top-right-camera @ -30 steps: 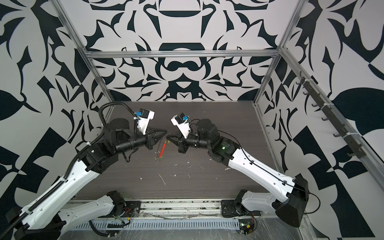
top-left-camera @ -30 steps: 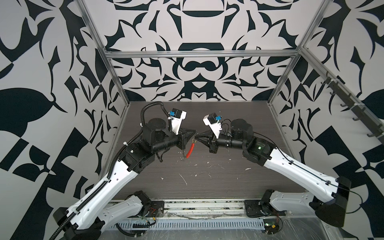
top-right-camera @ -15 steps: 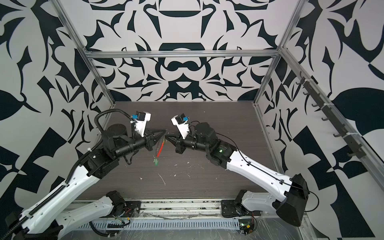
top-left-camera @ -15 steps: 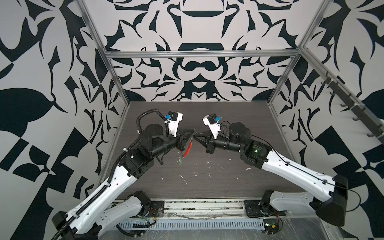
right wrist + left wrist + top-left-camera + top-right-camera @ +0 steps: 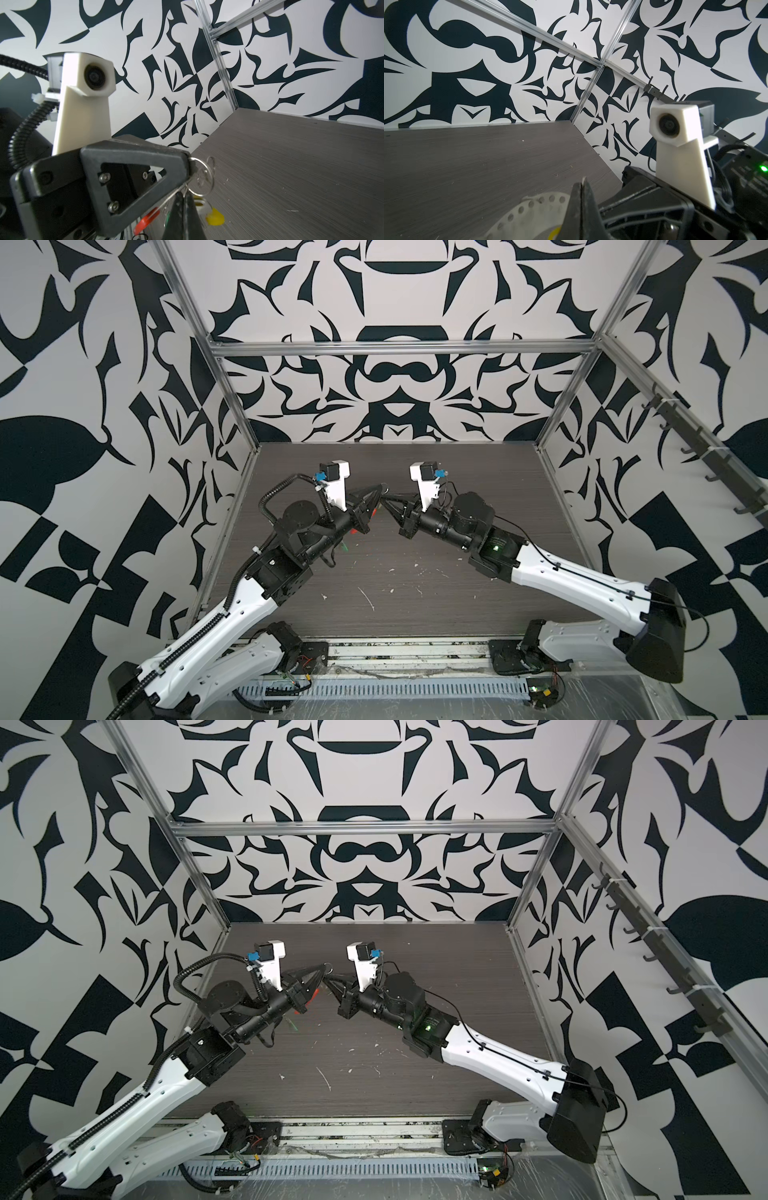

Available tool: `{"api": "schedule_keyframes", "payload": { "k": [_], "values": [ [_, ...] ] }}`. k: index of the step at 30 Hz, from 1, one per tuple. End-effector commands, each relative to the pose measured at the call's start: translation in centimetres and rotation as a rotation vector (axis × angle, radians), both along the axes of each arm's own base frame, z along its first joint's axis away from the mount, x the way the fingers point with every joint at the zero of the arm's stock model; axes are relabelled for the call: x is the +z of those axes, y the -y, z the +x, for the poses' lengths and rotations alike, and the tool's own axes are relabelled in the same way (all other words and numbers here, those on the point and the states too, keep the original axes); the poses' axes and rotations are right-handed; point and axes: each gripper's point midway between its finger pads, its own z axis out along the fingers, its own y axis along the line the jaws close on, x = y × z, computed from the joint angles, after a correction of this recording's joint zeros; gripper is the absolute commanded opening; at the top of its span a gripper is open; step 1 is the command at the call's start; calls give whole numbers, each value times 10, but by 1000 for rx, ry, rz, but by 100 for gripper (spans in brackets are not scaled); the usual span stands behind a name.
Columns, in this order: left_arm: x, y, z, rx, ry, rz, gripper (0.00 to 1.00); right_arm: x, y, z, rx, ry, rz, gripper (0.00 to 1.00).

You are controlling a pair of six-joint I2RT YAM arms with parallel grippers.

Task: Remove the keys from the keyring

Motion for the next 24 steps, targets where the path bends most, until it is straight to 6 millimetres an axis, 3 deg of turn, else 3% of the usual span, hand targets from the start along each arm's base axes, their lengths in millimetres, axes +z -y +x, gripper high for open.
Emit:
{"api": "schedule_keyframes", "payload": {
  "k": [1, 6, 13, 19, 24],
  "values": [
    [-4, 12, -3, -37, -7, -22, 0, 47, -7, -27, 98, 73, 164, 0],
    [-3, 6, -2, -9, 5, -12, 0, 52, -18, -35, 216, 5, 218, 0],
    [-8, 6, 0, 2, 2, -1, 0, 64, -17, -34, 352, -111, 353, 0],
    [1, -4, -9, 5, 9, 18, 0, 34, -4, -21, 195, -78, 79, 0],
    [8, -7, -16, -9, 20, 43, 0, 11, 4, -25, 176, -62, -125, 0]
  ]
}}
